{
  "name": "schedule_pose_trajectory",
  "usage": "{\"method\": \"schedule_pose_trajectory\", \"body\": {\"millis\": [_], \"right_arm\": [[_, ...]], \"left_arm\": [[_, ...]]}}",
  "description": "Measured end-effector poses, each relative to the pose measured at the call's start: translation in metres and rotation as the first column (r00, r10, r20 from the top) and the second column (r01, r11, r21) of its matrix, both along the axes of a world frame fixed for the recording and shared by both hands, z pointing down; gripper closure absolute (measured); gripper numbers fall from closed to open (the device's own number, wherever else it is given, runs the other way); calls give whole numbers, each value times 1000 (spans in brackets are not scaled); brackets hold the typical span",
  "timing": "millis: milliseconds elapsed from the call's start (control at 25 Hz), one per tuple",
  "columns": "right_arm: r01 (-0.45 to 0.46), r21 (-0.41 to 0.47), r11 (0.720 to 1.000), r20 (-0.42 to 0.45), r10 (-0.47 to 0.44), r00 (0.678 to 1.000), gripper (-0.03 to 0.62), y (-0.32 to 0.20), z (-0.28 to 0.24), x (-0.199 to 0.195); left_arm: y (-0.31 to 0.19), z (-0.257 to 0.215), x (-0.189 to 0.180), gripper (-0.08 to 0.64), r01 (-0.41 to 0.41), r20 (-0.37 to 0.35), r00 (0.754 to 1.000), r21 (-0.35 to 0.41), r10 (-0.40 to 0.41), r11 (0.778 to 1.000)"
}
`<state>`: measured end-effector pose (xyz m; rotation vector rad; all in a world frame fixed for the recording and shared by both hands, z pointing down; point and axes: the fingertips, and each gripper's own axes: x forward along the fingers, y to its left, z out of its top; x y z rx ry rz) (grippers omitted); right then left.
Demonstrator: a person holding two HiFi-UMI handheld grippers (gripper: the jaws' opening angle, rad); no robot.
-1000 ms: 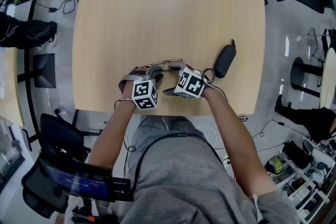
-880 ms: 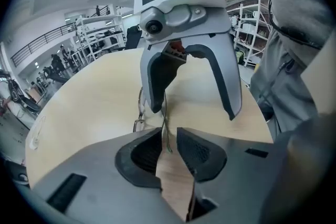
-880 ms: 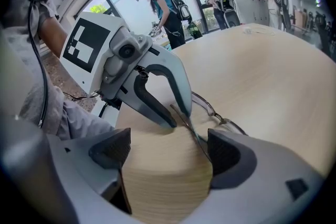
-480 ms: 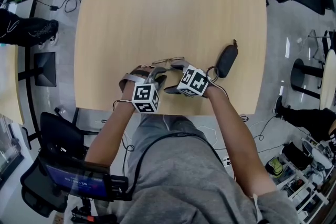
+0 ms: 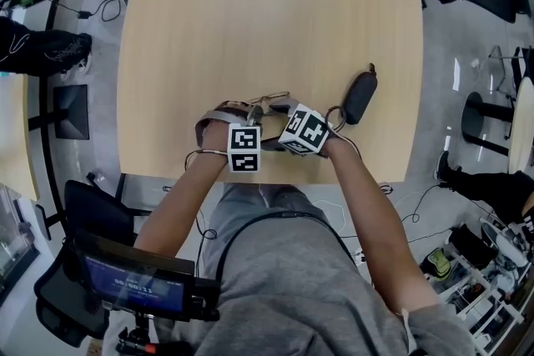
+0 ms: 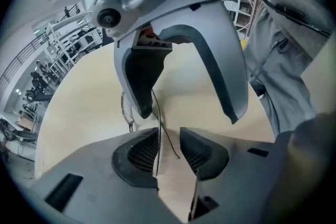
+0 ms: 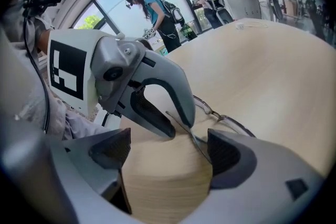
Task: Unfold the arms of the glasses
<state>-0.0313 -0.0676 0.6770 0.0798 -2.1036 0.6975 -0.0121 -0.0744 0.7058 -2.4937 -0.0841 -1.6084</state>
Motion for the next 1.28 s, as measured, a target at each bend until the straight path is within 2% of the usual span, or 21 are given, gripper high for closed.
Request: {"method": "schedule_pose_trajectory", "body": {"millis": [240, 360, 520, 920, 1000, 1160, 1280], "right_arm": [[-22, -8, 1000, -9, 22, 1000, 156, -6, 0, 1], [-24, -14, 1000, -18, 24, 1000, 156, -8, 1, 4], [-2, -43, 999, -68, -1, 998, 156, 1, 10, 16], [14, -74, 997, -99, -21, 995, 156, 29, 9, 35], [19, -83, 996, -95, -27, 995, 156, 34, 10, 38], [45, -98, 994, -61, -51, 997, 156, 38, 4, 35], [26, -88, 996, -5, -27, 1000, 156, 24, -11, 23]], "left_arm": [[17, -4, -8, 457, -84, 18, 996, 23, 83, 996], [27, -2, -16, 457, -158, 15, 987, 41, 157, 987], [30, 2, -28, 457, -216, 34, 976, 54, 215, 975], [28, 1, -35, 457, -384, 88, 923, 120, 375, 916], [28, -7, -31, 457, -377, 78, 926, 132, 370, 917], [29, -17, -2, 457, -313, 38, 950, 159, 311, 936], [31, -5, 9, 456, -285, 69, 958, 109, 279, 952]]}}
